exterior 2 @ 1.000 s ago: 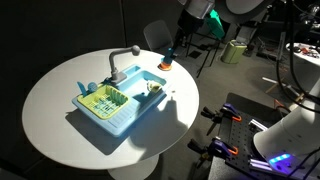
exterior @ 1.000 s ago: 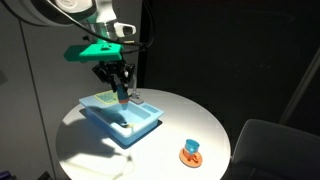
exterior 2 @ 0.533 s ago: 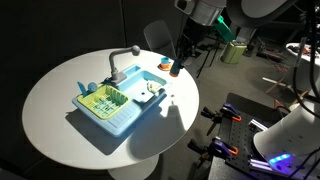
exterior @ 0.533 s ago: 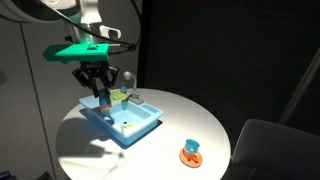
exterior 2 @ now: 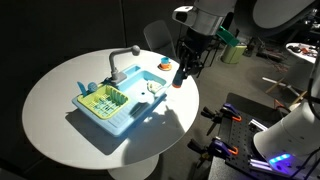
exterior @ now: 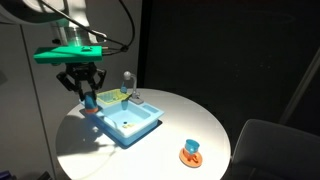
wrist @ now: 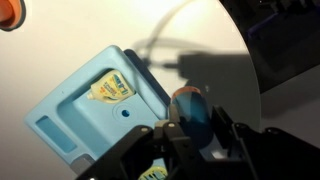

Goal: Move the stacked cups from the table to the plate rack on the toy sink

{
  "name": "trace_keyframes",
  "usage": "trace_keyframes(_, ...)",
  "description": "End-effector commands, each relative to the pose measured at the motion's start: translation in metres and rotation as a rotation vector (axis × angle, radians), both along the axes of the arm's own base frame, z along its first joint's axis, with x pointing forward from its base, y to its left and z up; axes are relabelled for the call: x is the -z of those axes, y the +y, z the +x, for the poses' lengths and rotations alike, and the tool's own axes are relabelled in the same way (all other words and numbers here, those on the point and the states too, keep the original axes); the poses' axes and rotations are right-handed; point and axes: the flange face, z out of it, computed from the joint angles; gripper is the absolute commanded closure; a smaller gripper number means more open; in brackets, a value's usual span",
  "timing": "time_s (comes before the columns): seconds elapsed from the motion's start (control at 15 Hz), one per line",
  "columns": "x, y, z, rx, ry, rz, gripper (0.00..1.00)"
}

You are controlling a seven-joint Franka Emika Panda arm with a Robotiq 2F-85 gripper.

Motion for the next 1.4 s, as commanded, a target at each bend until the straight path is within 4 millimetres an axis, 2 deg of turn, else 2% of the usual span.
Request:
trace_keyframes(0.0, -0.007, 0.016, 0.004, -0.075, -0.012, -0.002, 0.87)
trace_keyframes(0.6, -0.026, 0.033, 0.024, -0.127, -0.076, 0.007, 0.87)
trace_keyframes(1.07, -0.025, 0.042, 0.033, -0.131, -0.09, 0.015, 0.87)
trace_keyframes(1.13, -0.022, 0.039, 0.025, -0.116, -0.082, 0.003, 0.62)
trace_keyframes(1.33, -0.02, 0.04, 0.027, -0.116, -0.082, 0.005, 0.62)
